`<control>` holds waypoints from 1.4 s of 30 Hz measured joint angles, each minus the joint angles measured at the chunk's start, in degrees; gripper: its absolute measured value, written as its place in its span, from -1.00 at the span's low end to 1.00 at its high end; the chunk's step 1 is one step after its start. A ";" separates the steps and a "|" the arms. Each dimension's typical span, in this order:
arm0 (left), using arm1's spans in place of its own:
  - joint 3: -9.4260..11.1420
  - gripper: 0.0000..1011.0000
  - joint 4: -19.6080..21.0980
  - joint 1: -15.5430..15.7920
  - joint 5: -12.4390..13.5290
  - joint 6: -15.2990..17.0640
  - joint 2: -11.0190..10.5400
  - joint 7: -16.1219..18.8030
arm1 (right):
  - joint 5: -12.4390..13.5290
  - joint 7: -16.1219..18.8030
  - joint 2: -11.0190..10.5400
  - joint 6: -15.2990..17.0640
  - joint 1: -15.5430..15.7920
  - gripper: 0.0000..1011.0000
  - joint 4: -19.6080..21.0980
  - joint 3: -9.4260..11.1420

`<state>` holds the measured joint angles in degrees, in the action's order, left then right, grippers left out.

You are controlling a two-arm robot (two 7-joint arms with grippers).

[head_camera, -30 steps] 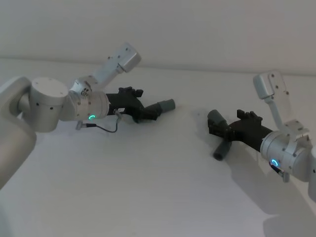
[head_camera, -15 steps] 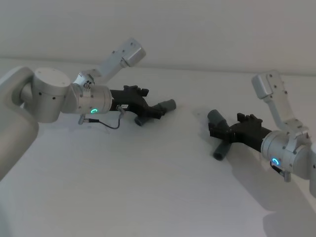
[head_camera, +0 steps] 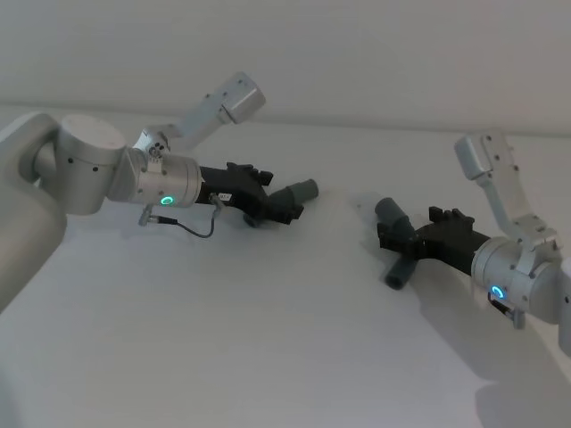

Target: Use both hands to pick up one end of the pipe from the table, align the ends, and insert them.

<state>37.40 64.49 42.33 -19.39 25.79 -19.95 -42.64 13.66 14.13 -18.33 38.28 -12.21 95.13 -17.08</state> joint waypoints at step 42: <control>0.90 -0.40 -0.69 0.78 -0.93 0.88 -0.40 -1.64 | -0.47 0.73 0.31 -0.24 -0.10 -0.51 -0.38 0.05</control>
<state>38.31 63.80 43.11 -20.32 26.67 -20.35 -44.28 13.19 14.86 -18.03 38.03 -12.30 94.75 -17.03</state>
